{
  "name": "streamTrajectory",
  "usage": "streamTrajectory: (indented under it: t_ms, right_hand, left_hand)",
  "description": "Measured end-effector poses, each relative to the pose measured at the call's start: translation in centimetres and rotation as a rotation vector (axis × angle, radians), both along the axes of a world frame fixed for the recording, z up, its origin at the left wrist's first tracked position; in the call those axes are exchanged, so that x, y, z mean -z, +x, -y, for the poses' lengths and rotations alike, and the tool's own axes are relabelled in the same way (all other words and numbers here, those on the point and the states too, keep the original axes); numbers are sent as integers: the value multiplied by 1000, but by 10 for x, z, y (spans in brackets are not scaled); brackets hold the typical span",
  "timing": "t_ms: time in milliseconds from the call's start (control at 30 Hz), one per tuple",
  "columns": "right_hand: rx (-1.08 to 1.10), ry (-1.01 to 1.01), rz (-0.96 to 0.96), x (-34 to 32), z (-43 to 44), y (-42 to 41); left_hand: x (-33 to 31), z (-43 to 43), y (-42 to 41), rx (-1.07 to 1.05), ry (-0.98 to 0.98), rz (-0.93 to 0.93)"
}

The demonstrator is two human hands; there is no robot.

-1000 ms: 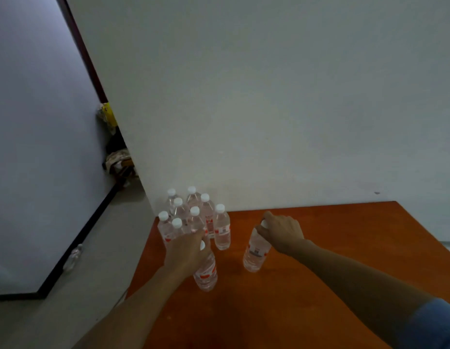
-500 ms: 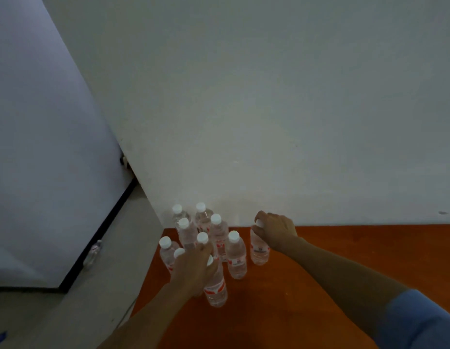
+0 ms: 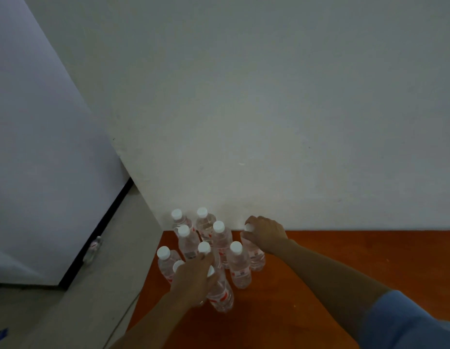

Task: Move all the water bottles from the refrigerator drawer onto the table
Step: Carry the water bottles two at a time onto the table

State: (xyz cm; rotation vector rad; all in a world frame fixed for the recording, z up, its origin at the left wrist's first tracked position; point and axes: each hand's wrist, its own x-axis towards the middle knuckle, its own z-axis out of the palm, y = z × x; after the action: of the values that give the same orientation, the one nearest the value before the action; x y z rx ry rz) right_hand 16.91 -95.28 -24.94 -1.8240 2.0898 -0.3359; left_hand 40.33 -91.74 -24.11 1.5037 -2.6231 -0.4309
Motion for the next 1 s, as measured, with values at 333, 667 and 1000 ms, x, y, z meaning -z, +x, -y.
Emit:
streamTrajectory:
  t_ms: [333,667,1000]
  right_hand:
    - [188,55,18,-27,-44,7]
    - [479,8,-61,-72,-195,21]
    - [907,-22,-146,-108,-430,-11]
  left_hand:
    - [-38,8,11,135,-134,-34]
    - [-78,-30,4,428,-242,-61]
    - [-106,-187,-106,845,-307,-60]
